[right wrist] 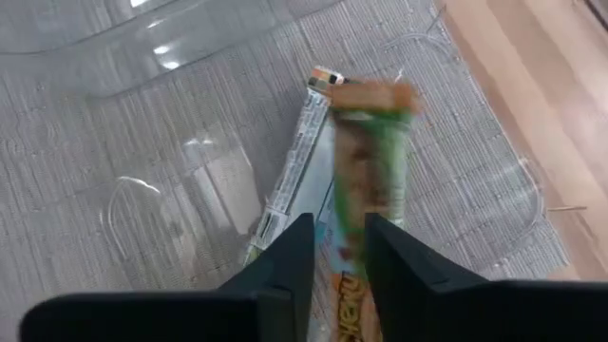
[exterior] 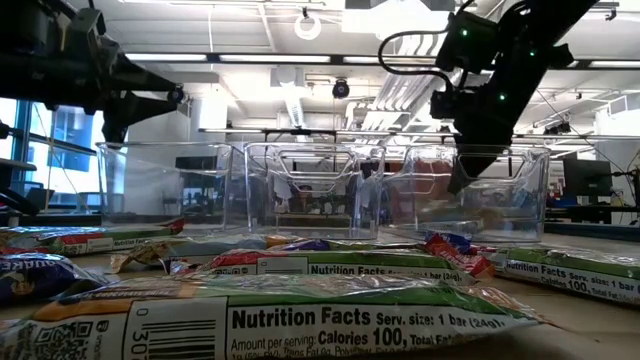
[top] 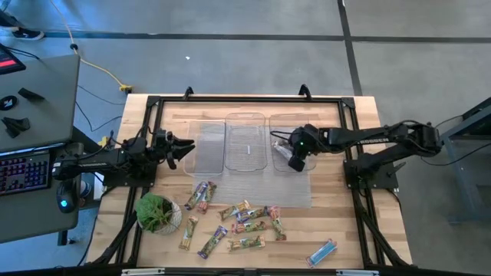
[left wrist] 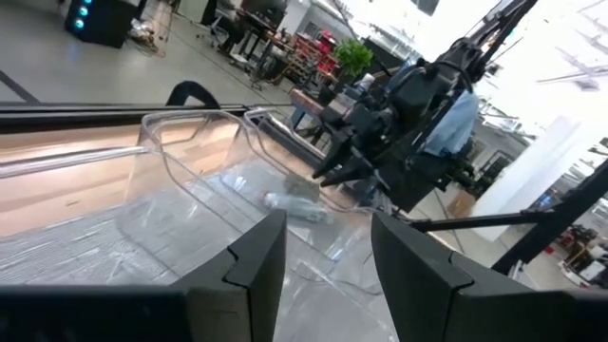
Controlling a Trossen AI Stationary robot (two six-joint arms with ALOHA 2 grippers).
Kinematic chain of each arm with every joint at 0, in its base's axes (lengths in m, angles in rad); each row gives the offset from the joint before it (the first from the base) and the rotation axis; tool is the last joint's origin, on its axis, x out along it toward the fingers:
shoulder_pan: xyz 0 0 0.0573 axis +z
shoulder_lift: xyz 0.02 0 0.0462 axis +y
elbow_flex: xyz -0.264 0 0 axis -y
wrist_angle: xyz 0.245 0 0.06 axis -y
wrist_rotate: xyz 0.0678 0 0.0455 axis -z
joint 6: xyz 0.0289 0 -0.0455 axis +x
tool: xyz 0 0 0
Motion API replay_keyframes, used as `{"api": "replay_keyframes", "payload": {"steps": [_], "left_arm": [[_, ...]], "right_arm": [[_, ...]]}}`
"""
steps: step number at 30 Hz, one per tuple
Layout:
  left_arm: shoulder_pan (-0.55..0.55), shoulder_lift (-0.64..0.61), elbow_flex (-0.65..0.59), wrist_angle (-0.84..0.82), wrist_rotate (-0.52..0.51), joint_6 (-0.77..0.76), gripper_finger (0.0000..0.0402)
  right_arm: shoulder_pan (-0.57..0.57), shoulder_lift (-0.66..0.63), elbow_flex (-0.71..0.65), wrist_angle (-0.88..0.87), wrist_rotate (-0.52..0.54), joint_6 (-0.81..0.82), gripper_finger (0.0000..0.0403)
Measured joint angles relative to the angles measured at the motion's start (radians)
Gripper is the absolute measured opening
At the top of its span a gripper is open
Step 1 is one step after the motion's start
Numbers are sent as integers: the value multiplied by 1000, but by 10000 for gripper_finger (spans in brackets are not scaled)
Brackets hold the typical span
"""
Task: Pick and place Granola Bars by type
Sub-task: Put the orange granola bar into the right transparent bin
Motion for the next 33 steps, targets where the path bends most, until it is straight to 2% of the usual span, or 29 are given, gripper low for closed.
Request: {"api": "replay_keyframes", "payload": {"steps": [7,10,14,19,22,25,28,33], "left_arm": [[0,1,45,-15,13,24,149],[0,4,140,-78,17,58,149],[0,73,347,-280,20,135,149],[0,314,621,-632,-28,164,149],[0,511,753,-811,-19,172,149],[0,701,858,-903,10,218,149],[0,879,928,-916,93,249,149],[-1,1121,970,-830,349,280,149]], "right_arm": [[-2,0,9,41,13,-12,127],[3,0,67,38,32,-12,140],[21,0,196,-2,51,-50,146],[63,-1,323,60,51,-73,140],[90,-1,333,164,50,-73,136],[110,-1,309,270,49,-78,134],[124,-1,278,306,49,-88,134],[128,-1,224,323,49,-72,134]]}}
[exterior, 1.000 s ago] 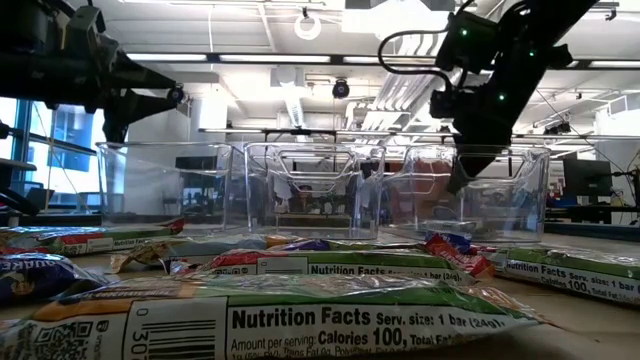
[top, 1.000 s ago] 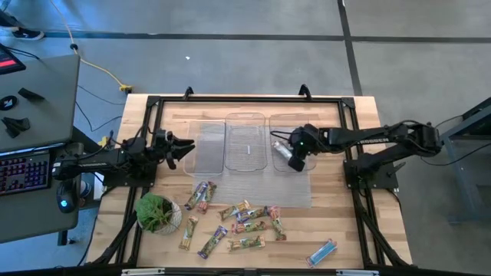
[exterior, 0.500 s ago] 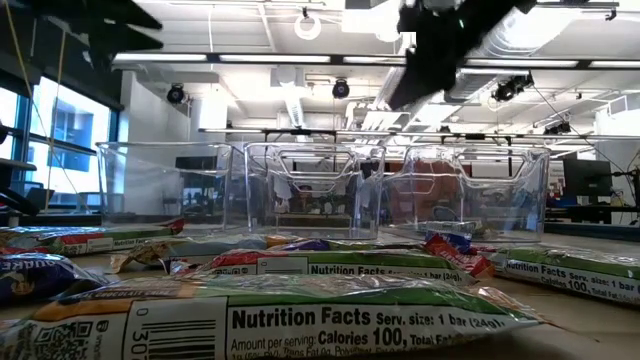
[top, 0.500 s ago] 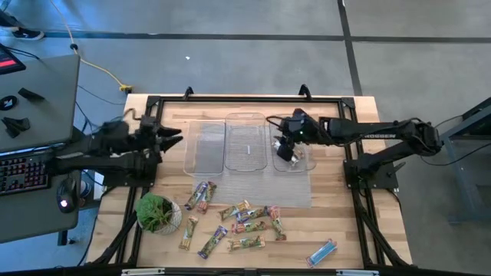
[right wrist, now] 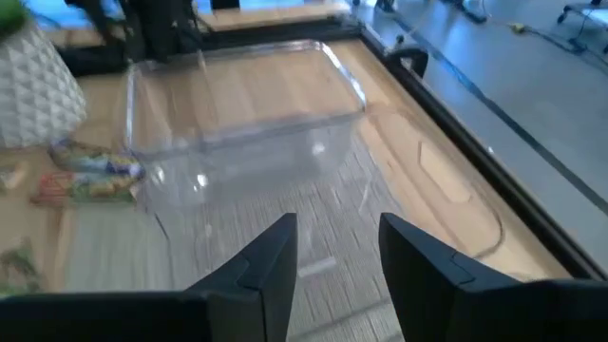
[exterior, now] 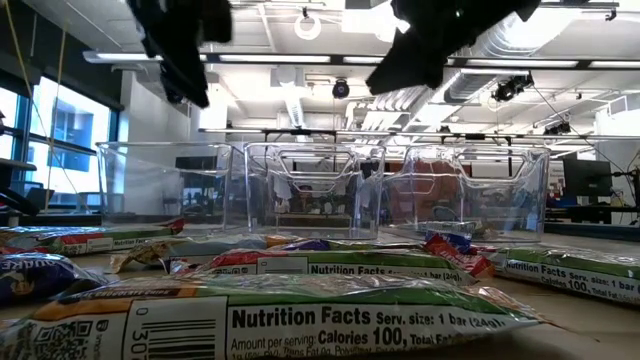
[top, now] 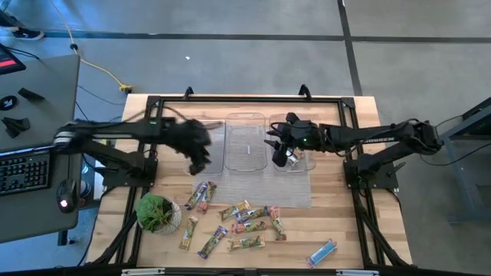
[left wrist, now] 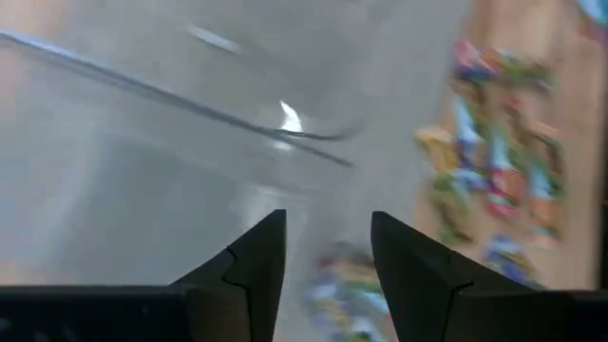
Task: Pick and place Granola Bars by type
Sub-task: Put the orange granola bar into the right transparent bin
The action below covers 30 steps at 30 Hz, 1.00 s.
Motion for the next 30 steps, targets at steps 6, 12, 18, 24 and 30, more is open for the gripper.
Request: {"api": "replay_keyframes", "payload": {"steps": [6,12,18,24,30], "left_arm": [[-80,190,1,205,217,-19,149],[-225,241,83,147,-64,-44,149],[-348,279,82,186,-133,-161,149],[-464,411,82,241,-269,-228,149],[-549,520,82,368,-323,-266,149]], "right_arm": [[0,0,-33,0,42,-1,134],[0,0,-33,28,41,-32,134],[0,0,-33,30,38,2,134],[0,0,-33,27,36,62,134],[0,0,-33,24,31,72,134]]}}
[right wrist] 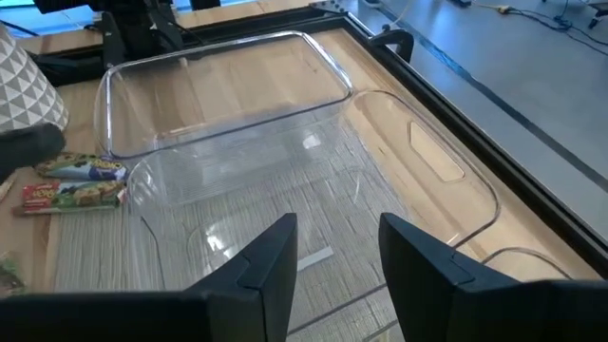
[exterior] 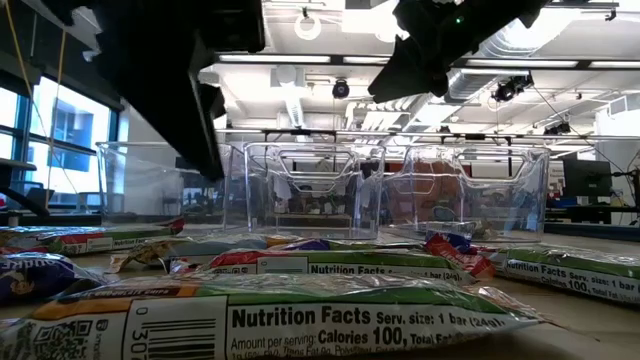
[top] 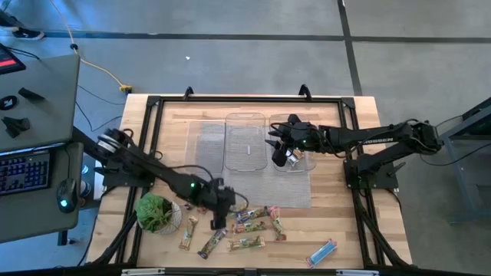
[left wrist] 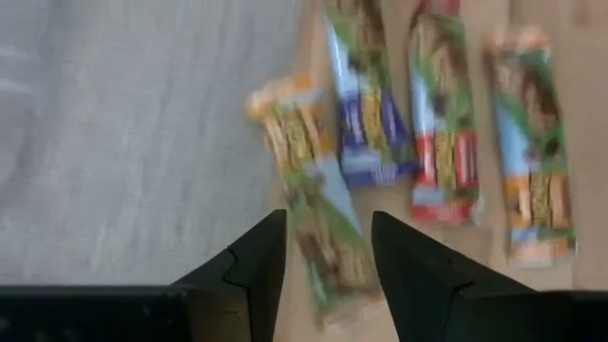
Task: Pick and place Granola Bars by type
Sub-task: Put the orange granola bar into the right transparent bin
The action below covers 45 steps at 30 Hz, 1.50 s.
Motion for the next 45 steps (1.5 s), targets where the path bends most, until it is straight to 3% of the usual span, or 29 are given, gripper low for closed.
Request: {"api": "replay_keyframes", "payload": {"steps": [2,10,36,40,45], "left_arm": [[-11,28,3,54,11,-23,149],[-18,115,1,15,15,-27,149],[-6,187,3,60,167,-73,147],[-5,189,2,60,165,-70,124],[-6,178,8,59,167,-71,67]], "right_arm": [[4,0,0,-3,1,-1,134],[6,2,0,-3,6,-34,134],[6,3,0,-43,10,-36,134],[6,3,0,-43,10,-36,134],[6,3,0,-43,10,-36,134]]}}
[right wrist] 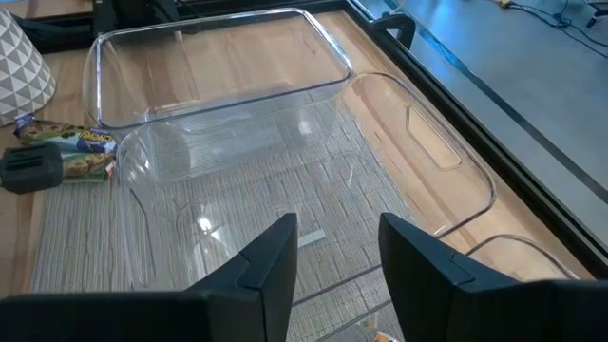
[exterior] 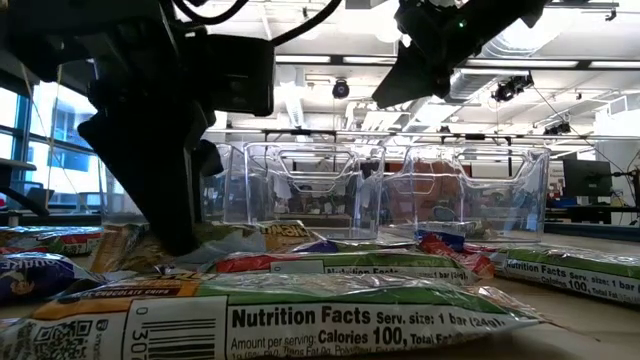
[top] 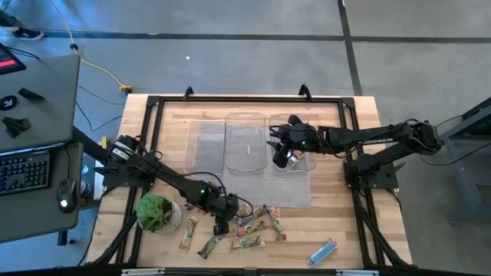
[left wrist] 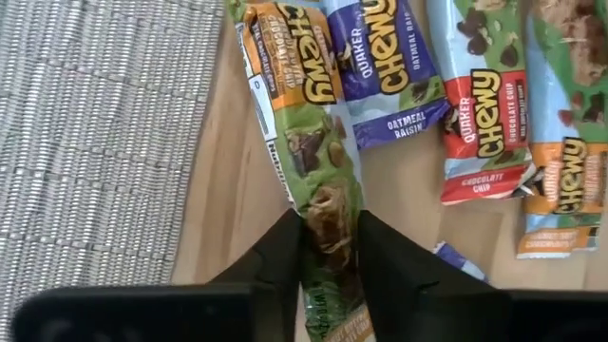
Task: Pick and place Granola Bars by type
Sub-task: Put the orange granola bar into the right transparent bin
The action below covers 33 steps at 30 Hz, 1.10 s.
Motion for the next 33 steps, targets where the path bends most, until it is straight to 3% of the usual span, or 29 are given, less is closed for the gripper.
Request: {"api": "replay_keyframes", "payload": {"steps": [4,12,17,22,29,33], "left_arm": [[0,3,56,-75,6,32,34],[-1,8,258,-411,-78,157,31],[-1,8,415,-587,-199,263,31],[27,4,553,-758,-400,329,31],[136,5,582,-804,-512,352,32],[187,5,582,-769,-531,406,32]], "right_arm": [[0,0,0,0,0,0,134],[0,0,0,-10,-42,27,134],[0,0,0,-26,-173,39,134],[-1,0,0,-19,-190,-79,134],[19,1,0,44,-382,-27,134],[49,1,0,76,-372,-59,134]]}}
